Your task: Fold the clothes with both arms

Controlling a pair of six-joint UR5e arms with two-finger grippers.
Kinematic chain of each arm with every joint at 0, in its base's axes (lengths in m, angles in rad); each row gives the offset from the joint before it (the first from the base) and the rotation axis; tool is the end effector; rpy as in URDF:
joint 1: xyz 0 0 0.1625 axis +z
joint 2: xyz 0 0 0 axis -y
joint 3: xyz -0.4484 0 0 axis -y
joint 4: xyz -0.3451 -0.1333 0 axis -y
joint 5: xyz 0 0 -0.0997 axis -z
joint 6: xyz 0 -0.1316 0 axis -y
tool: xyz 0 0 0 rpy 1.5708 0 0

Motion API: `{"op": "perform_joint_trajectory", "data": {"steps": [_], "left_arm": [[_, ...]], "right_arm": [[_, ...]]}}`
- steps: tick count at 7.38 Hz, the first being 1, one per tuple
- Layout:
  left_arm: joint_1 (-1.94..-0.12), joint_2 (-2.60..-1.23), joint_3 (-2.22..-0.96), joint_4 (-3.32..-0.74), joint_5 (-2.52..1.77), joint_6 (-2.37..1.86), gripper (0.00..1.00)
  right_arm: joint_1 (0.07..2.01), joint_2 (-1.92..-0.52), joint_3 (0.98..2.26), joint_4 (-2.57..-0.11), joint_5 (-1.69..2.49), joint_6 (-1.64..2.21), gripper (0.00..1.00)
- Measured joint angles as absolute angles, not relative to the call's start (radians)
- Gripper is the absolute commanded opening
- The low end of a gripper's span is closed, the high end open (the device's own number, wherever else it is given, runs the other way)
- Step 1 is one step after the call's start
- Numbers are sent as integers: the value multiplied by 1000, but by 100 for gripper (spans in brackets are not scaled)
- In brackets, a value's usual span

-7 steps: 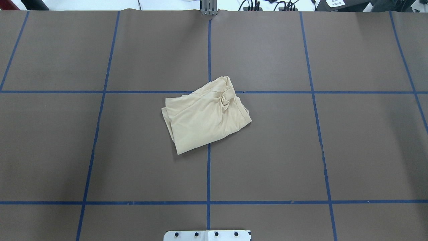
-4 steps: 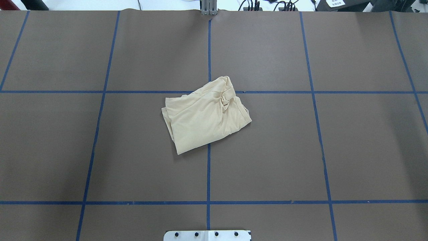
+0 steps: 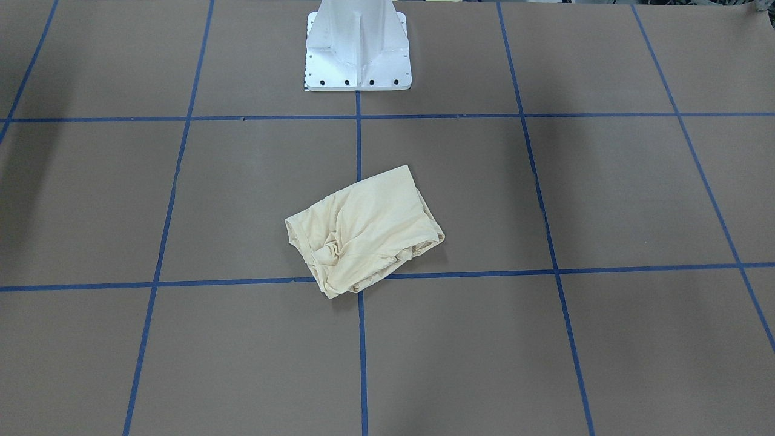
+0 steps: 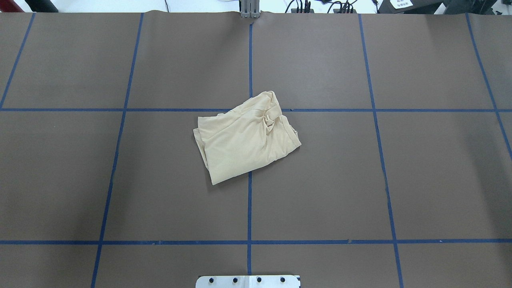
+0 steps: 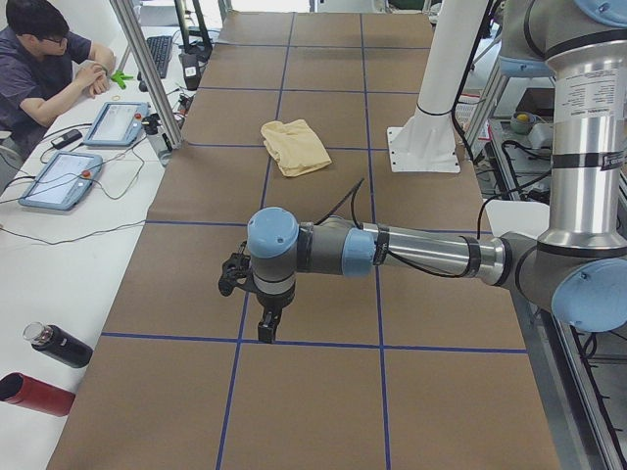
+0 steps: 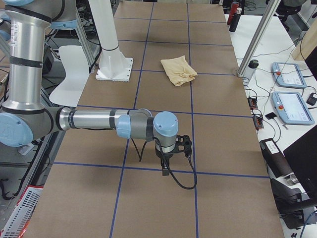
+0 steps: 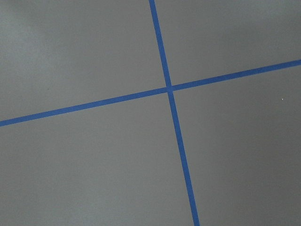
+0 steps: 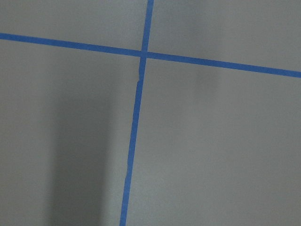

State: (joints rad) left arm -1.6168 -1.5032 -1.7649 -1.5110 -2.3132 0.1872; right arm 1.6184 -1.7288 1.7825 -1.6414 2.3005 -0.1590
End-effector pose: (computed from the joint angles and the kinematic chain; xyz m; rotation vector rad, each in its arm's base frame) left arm -0.0635 -0.4155 0.6564 0.1497 0.7305 0.1594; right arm 0.0632 -0.3695 0.6866 0.0592 -0.7278 -0.1002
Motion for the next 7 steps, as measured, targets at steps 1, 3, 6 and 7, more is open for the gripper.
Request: {"op": "perform_joint_trajectory", "data": {"steps": [1,3,6,7], "left_arm": [[-1617,-1503,-1766,-1511,-2313,187,100],[-1617,-1503,-1772,-1512,-2313,185,100],[-1617,-1503,-1775,-1511,-2313,184,100],[-1617,-1503,-1775,-1511,-2313,184,100]], "right_arm": [[1618,-1729,1782,-1641,2300,-159,100],[1618,-1730,1782,-1641,2301,-159,100],[1618,-1730,1782,-1641,2300,-160,100],[1618,-1731,1782,-1641,2300,-160,100]]}}
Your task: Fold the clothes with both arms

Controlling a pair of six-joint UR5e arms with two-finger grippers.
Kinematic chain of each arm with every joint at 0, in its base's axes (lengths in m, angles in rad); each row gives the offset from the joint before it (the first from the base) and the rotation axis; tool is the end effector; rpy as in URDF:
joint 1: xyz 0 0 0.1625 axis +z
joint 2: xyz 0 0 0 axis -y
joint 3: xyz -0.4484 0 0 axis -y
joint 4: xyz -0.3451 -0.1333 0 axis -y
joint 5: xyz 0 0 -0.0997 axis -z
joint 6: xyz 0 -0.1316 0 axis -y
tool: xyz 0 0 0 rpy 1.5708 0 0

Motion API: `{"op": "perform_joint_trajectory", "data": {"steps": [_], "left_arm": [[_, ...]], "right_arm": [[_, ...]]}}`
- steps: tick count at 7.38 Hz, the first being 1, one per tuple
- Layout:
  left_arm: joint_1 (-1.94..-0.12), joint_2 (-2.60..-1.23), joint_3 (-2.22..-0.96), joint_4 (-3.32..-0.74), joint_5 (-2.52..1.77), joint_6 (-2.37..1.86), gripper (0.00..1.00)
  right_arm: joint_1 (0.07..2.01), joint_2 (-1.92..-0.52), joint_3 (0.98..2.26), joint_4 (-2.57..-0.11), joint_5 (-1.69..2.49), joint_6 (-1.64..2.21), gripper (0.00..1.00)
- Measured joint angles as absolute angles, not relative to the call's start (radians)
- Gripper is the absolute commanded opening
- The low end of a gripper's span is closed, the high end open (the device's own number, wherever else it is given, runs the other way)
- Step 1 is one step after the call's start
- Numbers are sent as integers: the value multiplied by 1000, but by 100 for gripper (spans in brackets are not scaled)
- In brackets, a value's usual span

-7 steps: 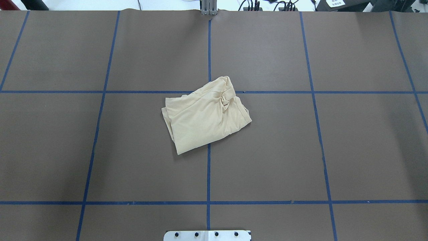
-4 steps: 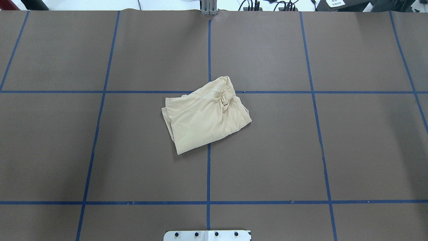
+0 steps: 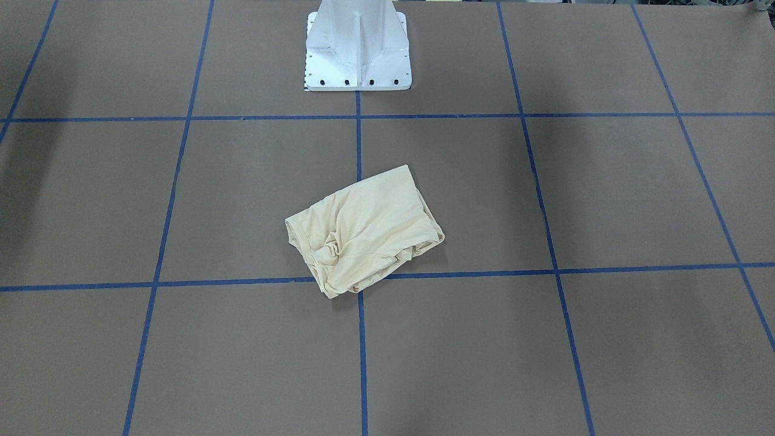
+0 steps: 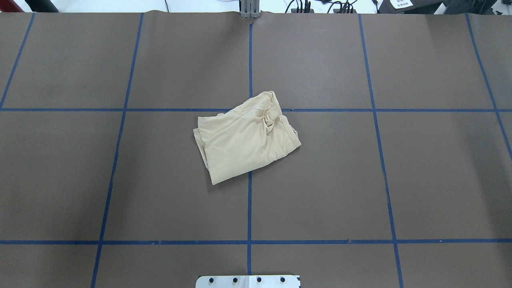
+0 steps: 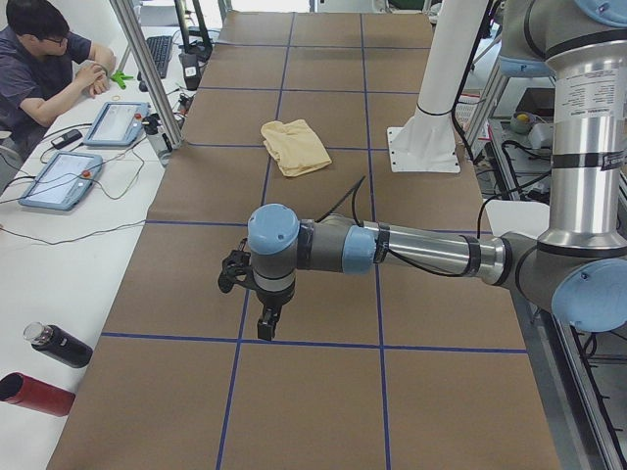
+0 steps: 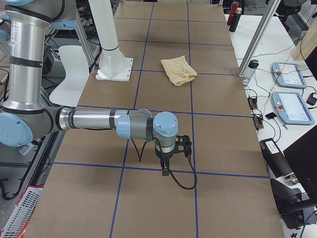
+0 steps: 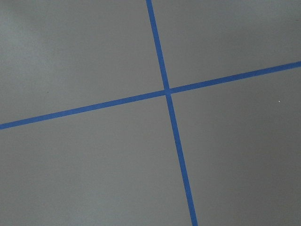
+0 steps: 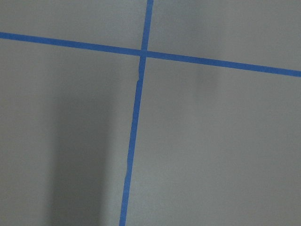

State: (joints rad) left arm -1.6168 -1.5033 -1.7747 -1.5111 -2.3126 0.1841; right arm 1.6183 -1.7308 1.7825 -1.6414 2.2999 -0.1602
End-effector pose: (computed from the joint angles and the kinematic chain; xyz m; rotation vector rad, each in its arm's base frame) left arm -0.0636 -0.4160 0.6520 0.1580 0.7289 0.1601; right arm 0.0632 -0.3684 0.6873 0.0576 -0.7273 -0.1008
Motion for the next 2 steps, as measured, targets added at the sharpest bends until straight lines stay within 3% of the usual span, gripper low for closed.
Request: {"op": "perform_joint_trajectory", "data": {"steps": [2], "left_arm": [[-1617,-1503,-1775,-1511,-2309,184,100]], "right_arm": [[1618,-1733,1782,-1641,2300,-161,100]]}}
